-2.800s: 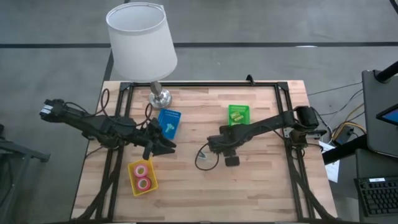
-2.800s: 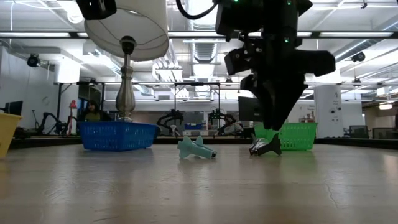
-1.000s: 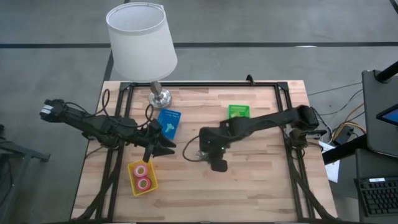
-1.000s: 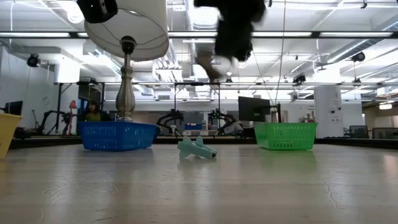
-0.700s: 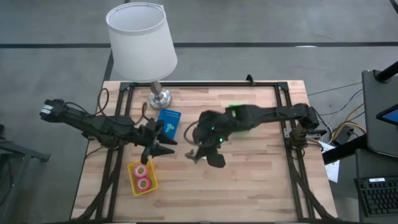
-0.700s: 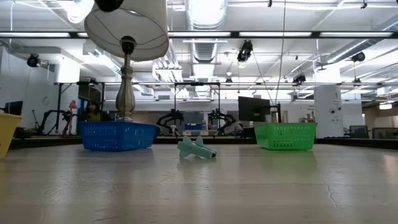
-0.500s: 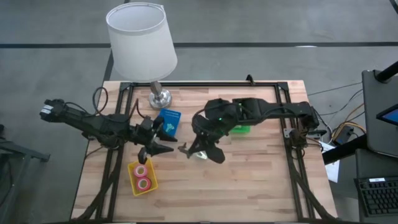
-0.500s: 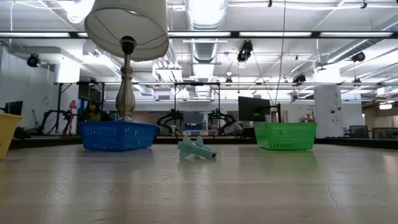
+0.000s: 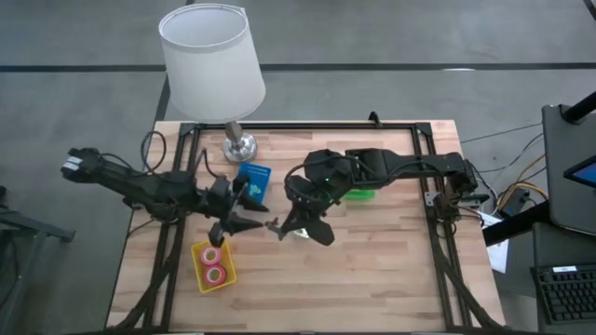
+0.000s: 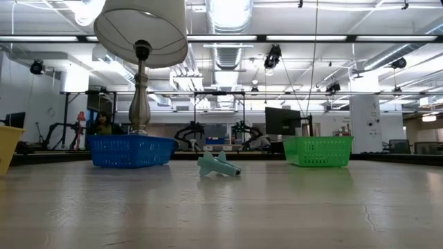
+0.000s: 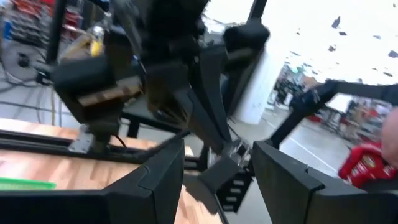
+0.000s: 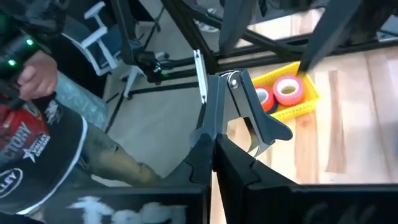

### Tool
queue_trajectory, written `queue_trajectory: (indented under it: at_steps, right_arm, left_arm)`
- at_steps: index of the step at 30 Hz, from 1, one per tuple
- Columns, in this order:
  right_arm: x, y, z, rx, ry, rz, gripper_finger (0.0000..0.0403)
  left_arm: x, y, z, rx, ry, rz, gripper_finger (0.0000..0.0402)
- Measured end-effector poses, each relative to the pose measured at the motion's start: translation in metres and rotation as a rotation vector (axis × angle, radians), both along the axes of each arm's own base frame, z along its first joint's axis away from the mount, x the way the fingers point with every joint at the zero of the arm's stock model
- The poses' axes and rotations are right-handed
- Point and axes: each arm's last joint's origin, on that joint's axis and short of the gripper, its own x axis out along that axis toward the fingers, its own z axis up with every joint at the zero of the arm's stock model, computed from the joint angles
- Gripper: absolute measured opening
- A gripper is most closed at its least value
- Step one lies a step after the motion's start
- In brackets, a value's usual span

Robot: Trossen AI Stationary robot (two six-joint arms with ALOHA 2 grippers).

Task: Pick and place Stapler, Stapler remover, tape
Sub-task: Put the black staple remover into the blue bin

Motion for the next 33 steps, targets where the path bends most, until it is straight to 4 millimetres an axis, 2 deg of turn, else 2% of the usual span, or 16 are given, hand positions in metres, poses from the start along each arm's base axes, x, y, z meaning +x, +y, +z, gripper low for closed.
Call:
queue_trajectory:
  at_steps: [7, 16, 28, 33]
  right_arm:
    - [0.002, -0.002, 0.003, 0.04, -0.031, 0.013, 0.0008]
    - [0.005, -0.003, 0.001, 0.049, -0.029, 0.018, 0.0008]
    - [0.008, -0.003, 0.001, 0.059, -0.05, 0.028, 0.0009]
    - [0.009, -0.004, 0.001, 0.056, -0.053, 0.024, 0.0009]
  left_arm:
    - [0.01, -0.01, -0.006, 0.041, 0.031, -0.041, 0.0193]
    - [0.011, -0.011, 0.007, 0.008, -0.022, -0.043, 0.0184]
    - [0.011, -0.012, 0.005, 0.01, 0.019, -0.068, 0.0068]
    - [0.011, -0.011, 0.006, -0.006, 0.023, -0.069, 0.0047]
